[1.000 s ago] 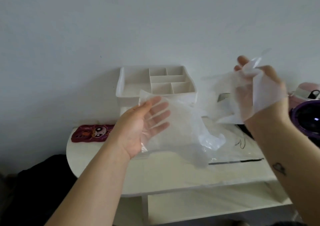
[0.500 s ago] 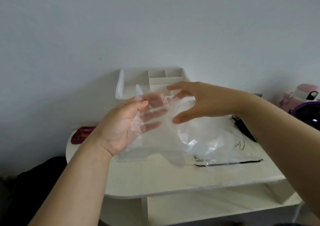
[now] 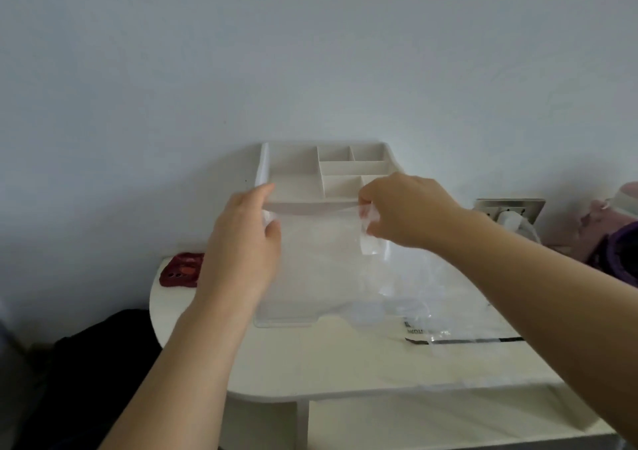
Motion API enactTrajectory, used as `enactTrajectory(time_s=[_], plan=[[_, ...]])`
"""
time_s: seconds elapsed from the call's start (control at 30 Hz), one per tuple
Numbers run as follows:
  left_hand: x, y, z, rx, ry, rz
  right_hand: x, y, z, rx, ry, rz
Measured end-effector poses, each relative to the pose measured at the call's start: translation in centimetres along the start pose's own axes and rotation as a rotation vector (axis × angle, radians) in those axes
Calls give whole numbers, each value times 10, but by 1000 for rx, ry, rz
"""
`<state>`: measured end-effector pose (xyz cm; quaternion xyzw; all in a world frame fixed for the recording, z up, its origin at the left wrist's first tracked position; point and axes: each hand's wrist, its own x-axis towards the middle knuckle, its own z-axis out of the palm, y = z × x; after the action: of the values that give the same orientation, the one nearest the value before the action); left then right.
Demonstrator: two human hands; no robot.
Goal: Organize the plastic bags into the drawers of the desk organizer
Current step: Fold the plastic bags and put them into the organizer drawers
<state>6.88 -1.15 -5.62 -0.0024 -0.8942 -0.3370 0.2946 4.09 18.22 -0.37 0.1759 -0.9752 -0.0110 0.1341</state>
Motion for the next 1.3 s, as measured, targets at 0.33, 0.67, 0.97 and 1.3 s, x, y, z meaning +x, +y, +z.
enactTrajectory(time_s=[0.33,0.67,0.97,1.3], plan=[[-14,23,17,189,-743,118,-11,0,15,-20,92,36],[3,27,36,332,-860,37,-15,-11,16,-15,-331,-89],[5,15,48,394,-827,87,-4,2,32,-21,-380,-76],[10,43,9,-565,-687,-32,-24,9,-20,733,493,255]])
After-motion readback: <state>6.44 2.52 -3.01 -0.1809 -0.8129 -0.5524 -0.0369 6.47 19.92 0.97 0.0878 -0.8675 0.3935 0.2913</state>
